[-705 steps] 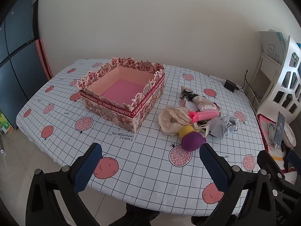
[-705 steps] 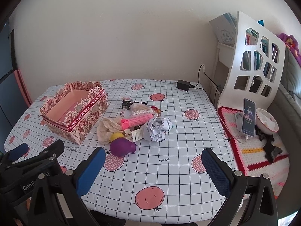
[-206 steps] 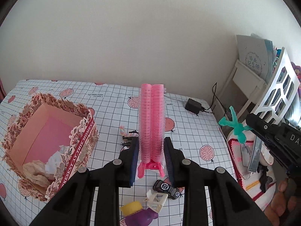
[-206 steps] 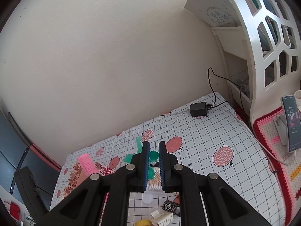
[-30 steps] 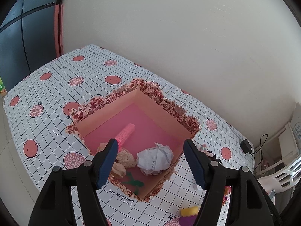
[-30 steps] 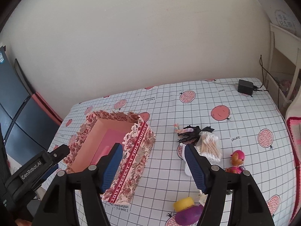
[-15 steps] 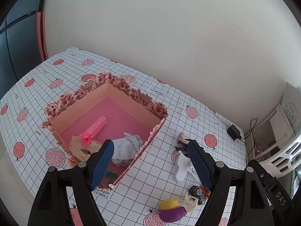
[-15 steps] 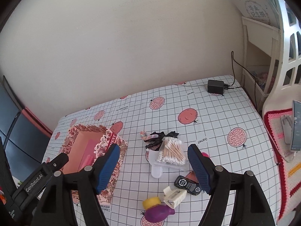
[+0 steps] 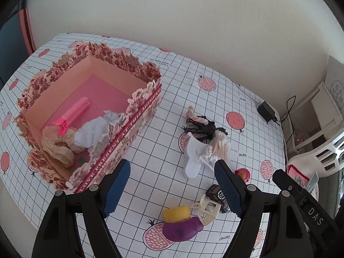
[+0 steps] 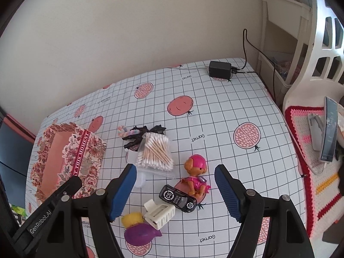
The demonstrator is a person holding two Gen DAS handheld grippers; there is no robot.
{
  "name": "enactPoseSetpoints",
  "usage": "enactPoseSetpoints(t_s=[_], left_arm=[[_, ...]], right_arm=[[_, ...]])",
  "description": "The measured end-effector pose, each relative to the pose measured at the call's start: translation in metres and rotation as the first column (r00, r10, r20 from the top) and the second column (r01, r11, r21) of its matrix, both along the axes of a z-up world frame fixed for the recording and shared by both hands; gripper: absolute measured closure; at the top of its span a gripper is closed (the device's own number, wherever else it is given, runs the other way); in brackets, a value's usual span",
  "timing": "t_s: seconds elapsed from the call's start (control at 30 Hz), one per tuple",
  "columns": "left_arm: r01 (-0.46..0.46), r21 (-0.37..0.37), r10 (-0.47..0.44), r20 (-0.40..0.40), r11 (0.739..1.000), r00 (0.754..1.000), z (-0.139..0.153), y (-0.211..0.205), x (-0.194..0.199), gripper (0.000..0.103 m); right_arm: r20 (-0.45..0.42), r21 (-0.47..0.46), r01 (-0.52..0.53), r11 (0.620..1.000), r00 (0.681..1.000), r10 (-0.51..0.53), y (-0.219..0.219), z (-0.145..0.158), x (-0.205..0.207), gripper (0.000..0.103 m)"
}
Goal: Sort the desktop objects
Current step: 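Withdraw both grippers from the box toward the remaining items, then lower left gripper to the purple jar while right lowers to the pink dog toy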
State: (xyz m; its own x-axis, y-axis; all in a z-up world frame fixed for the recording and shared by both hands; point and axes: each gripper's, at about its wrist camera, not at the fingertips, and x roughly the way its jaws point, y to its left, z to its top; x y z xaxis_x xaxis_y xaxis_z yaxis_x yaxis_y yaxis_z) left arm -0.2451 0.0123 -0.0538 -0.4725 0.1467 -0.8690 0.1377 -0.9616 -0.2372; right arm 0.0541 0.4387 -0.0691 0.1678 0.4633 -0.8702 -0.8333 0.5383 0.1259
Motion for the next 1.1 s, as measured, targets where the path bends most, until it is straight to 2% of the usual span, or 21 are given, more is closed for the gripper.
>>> enactPoseSetpoints(t_s=[0.23,0.5,0.67,1.0,1.1], left_arm=[[0.001,0.03,-0.004,0.097,1.0,0.995,-0.032,0.006,0.001,0.022],[-0.02,0.053,0.008,0.208,0.998,0.978,-0.07,0.01,0.007,0.022],[-0.028,0.06,0.013,0.241,0.998,0.97,-0.082,0.017,0.012,0.022],[-0.049,0.083,0.023,0.294,0.995,0.956,-0.098,0.02,0.019,0.022],[-0.047,0.086,0.019,0.297,0.995,0.955,-0.099,0.021,0.019,0.022]], right_arm=[[-0.044,-0.099,0.025,0.995,0.999,-0.029,0.004,-0.039,0.011,0.025],[-0.1,-0.169,0.044,0.985,0.993,-0.061,0.004,-0.072,0.016,0.025],[-0.111,-0.217,0.036,0.976,0.992,-0.061,0.005,-0.088,0.015,0.025],[-0.171,-0.211,0.092,0.973,0.977,-0.129,-0.001,-0.105,0.027,0.025],[-0.159,-0.221,0.092,0.971,0.979,-0.129,0.002,-0.108,0.026,0.025]])
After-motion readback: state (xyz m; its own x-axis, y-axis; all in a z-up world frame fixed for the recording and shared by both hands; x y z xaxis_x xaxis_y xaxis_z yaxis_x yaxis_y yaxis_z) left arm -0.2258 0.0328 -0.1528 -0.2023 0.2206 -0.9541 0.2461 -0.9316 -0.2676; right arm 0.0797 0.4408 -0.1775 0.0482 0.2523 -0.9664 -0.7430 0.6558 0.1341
